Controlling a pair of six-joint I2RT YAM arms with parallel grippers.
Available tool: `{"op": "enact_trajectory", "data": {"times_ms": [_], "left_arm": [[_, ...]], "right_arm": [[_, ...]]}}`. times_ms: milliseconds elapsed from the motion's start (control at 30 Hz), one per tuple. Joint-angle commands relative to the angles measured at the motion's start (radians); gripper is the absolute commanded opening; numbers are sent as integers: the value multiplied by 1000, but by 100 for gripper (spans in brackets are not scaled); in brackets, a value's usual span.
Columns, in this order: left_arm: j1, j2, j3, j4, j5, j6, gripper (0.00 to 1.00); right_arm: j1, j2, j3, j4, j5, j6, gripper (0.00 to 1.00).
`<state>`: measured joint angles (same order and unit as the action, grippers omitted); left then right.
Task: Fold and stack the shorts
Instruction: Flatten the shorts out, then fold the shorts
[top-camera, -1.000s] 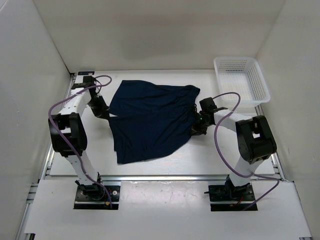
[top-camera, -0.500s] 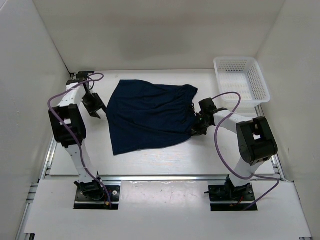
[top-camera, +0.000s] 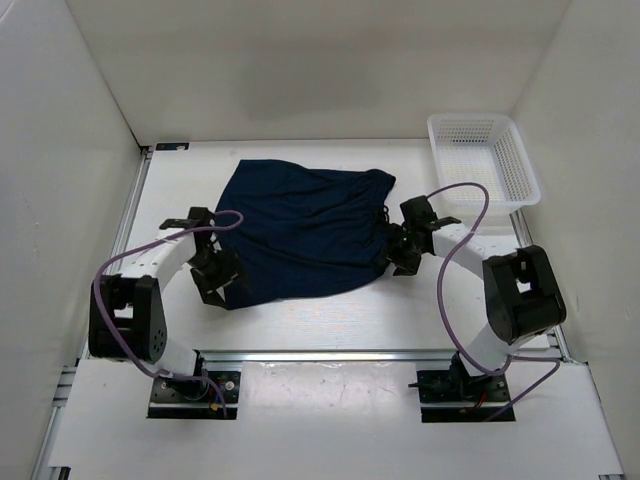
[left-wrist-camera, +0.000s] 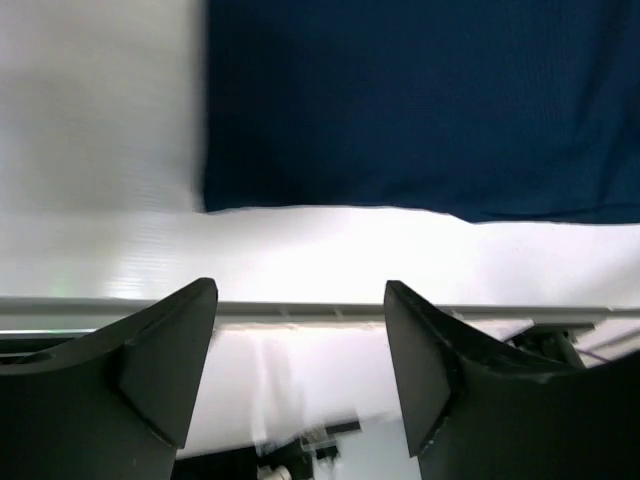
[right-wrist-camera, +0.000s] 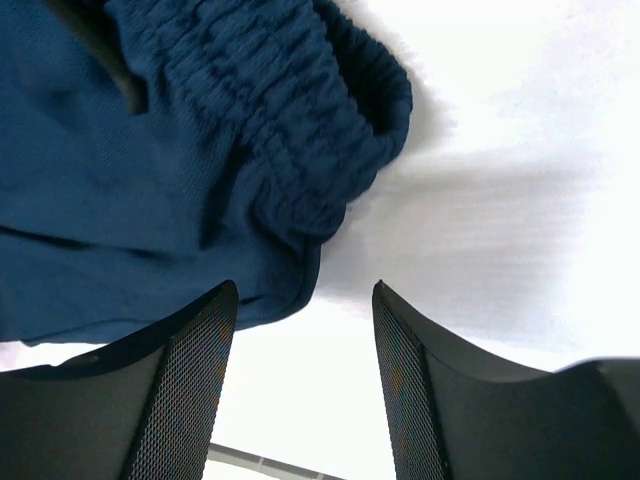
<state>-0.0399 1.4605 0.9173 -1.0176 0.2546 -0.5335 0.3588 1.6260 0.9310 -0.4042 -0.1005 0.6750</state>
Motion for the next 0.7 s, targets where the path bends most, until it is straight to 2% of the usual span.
{"op": "enact_trajectory", "data": {"times_ms": [0,200,400,433,567,667], "left_arm": [[-66,20,11,57,17,-123,80],[-89,47,-43,91,-107,-244,80],[-89,129,-44,120,-211,-301,74],[-89,142,-34,131,-212,-301,74],[-89,193,-24,154,-245,-301,67],[-89,236,12,154,-245,-284,20]], "right_arm": [[2,-58,-11,-41,21,-2,62],[2,-124,-11,-61,39,-2,63],[2,-167,-20,-79,39,-11,63],[-9,-167,-20,-90,39,-11,68],[-29,-190,-38,-90,39,-20,72],[-72,-190,-47,-81,2,-20,72]]}}
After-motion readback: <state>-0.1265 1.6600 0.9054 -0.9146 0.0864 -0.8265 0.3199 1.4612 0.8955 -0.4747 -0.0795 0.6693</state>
